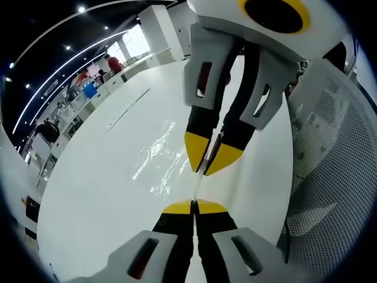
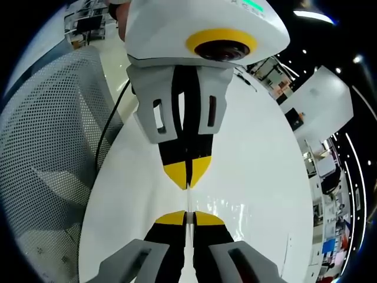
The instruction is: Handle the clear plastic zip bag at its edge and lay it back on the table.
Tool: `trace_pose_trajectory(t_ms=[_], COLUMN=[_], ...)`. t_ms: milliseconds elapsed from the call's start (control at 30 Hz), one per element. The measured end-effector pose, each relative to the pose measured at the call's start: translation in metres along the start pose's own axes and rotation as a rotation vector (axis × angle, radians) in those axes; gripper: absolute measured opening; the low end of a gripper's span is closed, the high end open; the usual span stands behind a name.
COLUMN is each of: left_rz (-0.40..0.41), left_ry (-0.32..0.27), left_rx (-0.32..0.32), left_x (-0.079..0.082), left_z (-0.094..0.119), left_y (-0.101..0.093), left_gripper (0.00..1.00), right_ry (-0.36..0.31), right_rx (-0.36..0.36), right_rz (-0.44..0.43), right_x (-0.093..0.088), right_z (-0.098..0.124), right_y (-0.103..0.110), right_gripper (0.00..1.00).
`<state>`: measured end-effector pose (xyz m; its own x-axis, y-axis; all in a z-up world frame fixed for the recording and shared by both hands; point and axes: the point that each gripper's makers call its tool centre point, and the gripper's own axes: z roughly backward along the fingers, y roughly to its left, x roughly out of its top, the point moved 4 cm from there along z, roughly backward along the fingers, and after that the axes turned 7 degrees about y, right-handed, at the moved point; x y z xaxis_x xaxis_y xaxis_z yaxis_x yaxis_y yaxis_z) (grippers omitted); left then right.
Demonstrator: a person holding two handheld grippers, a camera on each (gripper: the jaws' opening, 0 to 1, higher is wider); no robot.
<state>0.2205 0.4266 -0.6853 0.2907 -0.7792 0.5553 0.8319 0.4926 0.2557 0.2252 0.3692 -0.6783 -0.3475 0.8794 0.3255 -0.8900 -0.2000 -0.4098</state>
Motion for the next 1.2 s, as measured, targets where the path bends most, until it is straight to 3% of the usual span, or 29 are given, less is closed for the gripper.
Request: trace_pose_trajectory(t_ms=[1200], left_rz=[0.019], left_ry=[0.017], left_rx=[0.001], left_x=[0.003], left_z=[0.007], left_y=[0.006], left_gripper=[0.0], right_ry=[-0.001], right_rx=[-0.017], right_rz=[-0.043], right_x=[-0.004], right_z=[0.017], right_y=[-0.003], right_gripper=[0.0])
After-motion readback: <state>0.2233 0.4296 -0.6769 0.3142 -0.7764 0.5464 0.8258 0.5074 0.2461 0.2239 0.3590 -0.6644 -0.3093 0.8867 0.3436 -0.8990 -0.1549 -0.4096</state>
